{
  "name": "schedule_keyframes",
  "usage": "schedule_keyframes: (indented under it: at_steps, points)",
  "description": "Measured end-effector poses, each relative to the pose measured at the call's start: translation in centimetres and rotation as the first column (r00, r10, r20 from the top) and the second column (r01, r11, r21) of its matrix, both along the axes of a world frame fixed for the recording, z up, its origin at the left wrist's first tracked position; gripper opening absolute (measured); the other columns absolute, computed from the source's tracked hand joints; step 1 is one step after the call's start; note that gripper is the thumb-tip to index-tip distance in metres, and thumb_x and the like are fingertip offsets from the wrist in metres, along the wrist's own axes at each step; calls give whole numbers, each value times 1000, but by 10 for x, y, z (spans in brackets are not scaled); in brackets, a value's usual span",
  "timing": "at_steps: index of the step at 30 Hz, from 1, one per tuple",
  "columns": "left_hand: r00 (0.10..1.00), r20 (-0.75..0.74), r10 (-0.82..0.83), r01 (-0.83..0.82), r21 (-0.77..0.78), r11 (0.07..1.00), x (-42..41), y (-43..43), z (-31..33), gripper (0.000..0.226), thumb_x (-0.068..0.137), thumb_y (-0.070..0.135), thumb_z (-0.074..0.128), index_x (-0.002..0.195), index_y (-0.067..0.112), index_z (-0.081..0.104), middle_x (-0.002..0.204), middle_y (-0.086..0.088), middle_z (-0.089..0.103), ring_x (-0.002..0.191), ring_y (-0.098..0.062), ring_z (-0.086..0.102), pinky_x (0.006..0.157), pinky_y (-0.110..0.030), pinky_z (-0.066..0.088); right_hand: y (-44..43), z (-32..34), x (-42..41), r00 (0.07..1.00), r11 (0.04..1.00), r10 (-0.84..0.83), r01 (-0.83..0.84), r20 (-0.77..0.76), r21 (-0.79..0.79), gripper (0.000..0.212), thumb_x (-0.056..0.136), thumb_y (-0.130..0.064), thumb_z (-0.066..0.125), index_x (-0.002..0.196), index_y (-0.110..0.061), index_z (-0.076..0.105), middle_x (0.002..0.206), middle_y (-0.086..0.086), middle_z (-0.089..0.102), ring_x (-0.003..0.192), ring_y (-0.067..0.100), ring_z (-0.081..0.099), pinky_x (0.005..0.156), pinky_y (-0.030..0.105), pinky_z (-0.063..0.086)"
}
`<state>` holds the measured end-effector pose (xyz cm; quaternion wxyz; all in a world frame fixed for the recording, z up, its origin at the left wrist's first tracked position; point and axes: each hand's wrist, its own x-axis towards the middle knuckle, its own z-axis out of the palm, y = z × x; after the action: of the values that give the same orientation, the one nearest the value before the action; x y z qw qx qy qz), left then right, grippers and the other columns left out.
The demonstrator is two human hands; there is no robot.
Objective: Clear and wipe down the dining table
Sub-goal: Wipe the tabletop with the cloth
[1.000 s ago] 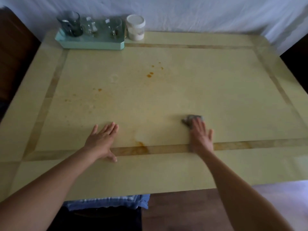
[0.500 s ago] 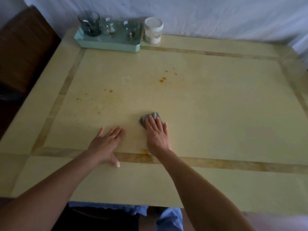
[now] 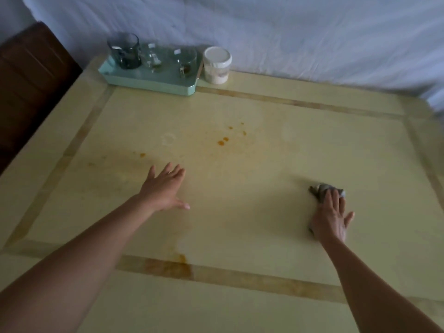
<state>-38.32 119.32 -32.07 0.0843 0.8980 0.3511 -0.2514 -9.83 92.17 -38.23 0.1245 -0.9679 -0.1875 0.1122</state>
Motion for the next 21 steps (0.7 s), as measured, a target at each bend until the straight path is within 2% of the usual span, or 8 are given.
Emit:
schedule_keyframes:
  at_steps: [3, 7, 9, 11, 13, 15, 17, 21]
  points:
    - [999, -37, -13, 14, 22, 1000, 14, -3, -12, 109, 72, 67, 58, 150, 11, 5, 160, -3, 2, 148, -20, -6, 116, -53, 0, 27, -2, 8, 1000, 1000, -11, 11, 24, 0, 69, 82, 4, 39, 146, -18, 23, 158, -1, 12, 145, 23, 6, 116, 50, 2]
    - [999, -41, -17, 19, 68, 998, 16, -7, -20, 110, 72, 66, 58, 150, 9, 5, 160, -5, 1, 148, -19, -4, 116, -52, 0, 104, 0, -21, 935, 936, 339, -346, 103, 62, 62, 77, 4, 35, 130, -27, 39, 147, 5, 28, 139, 28, 20, 105, 42, 24]
    - [998, -45, -36, 40, 82, 996, 15, -7, -18, 109, 73, 67, 57, 150, 9, 5, 160, -6, 2, 148, -18, -3, 116, -51, -1, 136, -2, -66, 818, 815, 568, -575, 95, 76, 66, 79, 1, 30, 138, -28, 34, 153, 3, 23, 143, 29, 15, 110, 42, 18]
    - [998, -57, -37, 42, 99, 994, 17, -8, -17, 110, 73, 68, 56, 150, 9, 6, 160, -6, 3, 148, -18, -3, 116, -51, -1, 147, -7, -109, 647, 642, 762, -761, 25, 94, 69, 80, -9, 19, 147, -24, 21, 159, -2, 11, 147, 25, 3, 117, 43, 0]
    - [998, -62, -34, 41, 107, 993, 17, -9, -16, 109, 72, 69, 54, 150, 11, 5, 160, -5, 2, 148, -17, -3, 116, -50, -1, 145, -9, -119, 494, 492, 870, -865, -9, 103, 66, 85, -11, 22, 150, -23, 11, 159, -6, 2, 146, 19, -5, 117, 43, -9]
    - [997, -70, -27, 35, 113, 993, 18, -10, -15, 108, 73, 68, 54, 150, 12, 4, 160, -4, 1, 148, -16, -4, 116, -49, -2, 144, -10, -91, 422, 416, 905, -904, 46, 104, 68, 85, -9, 28, 149, -24, 13, 159, -5, 5, 146, 17, 0, 117, 47, -4]
    - [995, -88, -36, 45, 106, 993, 16, -10, -16, 108, 75, 67, 53, 151, 11, 1, 160, -4, -2, 148, -16, -5, 116, -49, -3, 141, -9, -44, 541, 536, 836, -841, 92, 76, 71, 80, -8, 31, 148, -21, 19, 158, 0, 11, 146, 21, 7, 116, 54, 9]
    - [998, -71, 1, 4, 81, 997, 14, -8, -22, 110, 73, 68, 54, 151, 12, 1, 160, -4, -4, 148, -17, -7, 116, -48, -6, 109, 1, 67, 908, 908, 420, -420, 3, 8, 76, 82, 3, 41, 149, -18, 13, 160, 0, 2, 147, 18, -3, 116, 52, -1]
